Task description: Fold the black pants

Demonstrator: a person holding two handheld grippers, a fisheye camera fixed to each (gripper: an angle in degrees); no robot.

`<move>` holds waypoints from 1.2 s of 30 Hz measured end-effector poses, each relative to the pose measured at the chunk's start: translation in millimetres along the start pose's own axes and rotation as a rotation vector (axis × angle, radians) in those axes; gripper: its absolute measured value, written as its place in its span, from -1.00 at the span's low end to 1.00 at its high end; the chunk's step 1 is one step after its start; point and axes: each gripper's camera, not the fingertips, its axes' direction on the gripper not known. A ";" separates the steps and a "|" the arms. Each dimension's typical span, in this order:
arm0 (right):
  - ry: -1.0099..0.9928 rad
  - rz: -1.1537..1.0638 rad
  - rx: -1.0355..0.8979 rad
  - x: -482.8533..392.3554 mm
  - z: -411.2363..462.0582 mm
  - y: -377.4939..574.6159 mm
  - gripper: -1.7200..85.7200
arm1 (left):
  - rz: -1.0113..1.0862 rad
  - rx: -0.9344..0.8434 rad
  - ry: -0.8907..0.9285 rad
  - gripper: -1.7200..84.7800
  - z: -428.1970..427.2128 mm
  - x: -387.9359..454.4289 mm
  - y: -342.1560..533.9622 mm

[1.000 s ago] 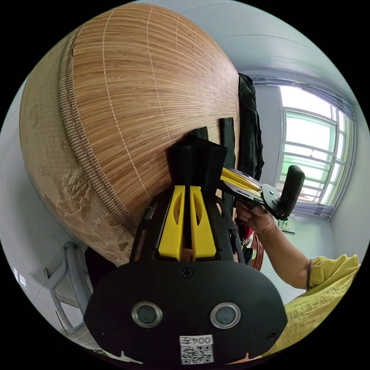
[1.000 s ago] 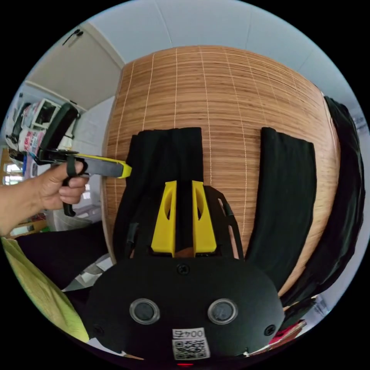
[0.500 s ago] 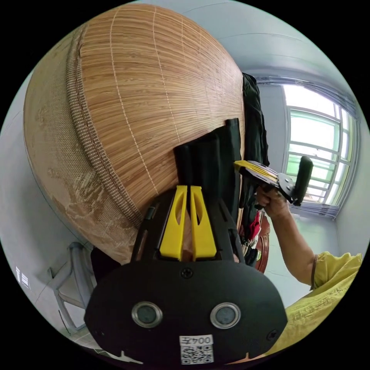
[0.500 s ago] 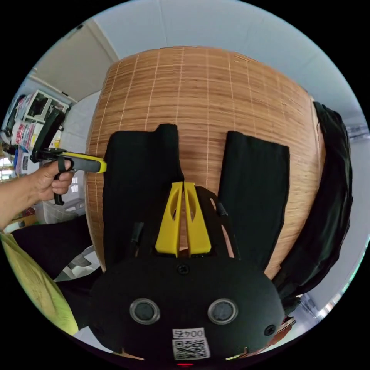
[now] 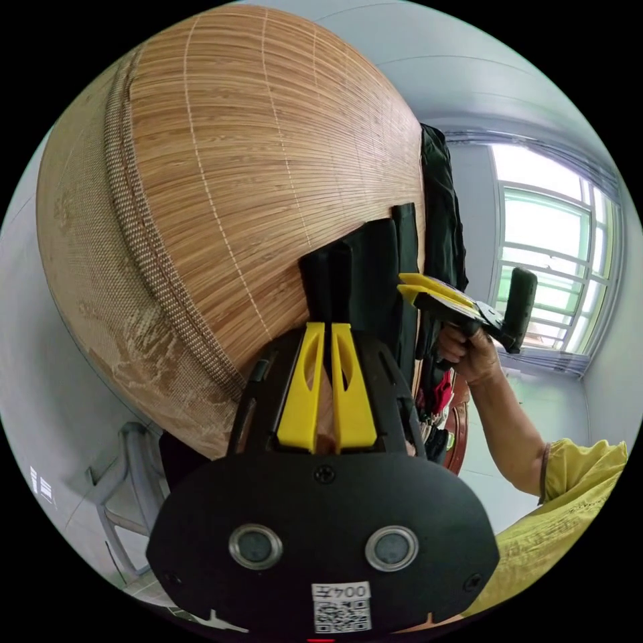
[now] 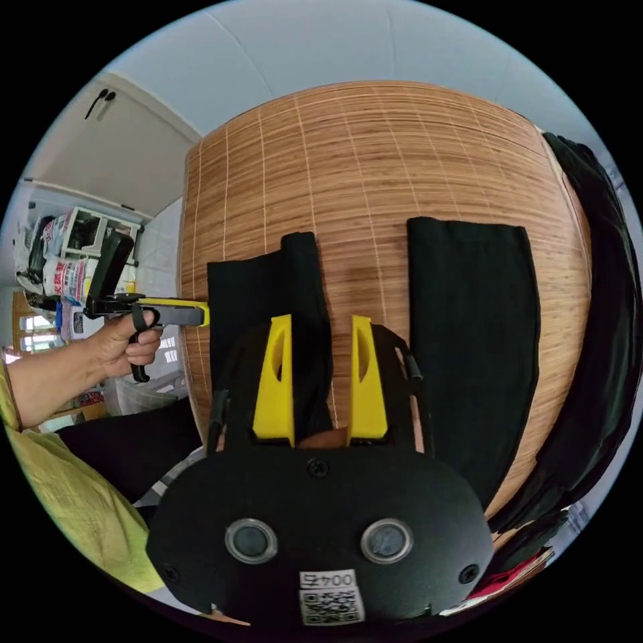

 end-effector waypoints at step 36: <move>0.205 -0.012 -0.148 -34.4 -32.9 168.9 -0.96 | 0.031 0.021 -0.115 -0.92 -23.8 98.8 3.1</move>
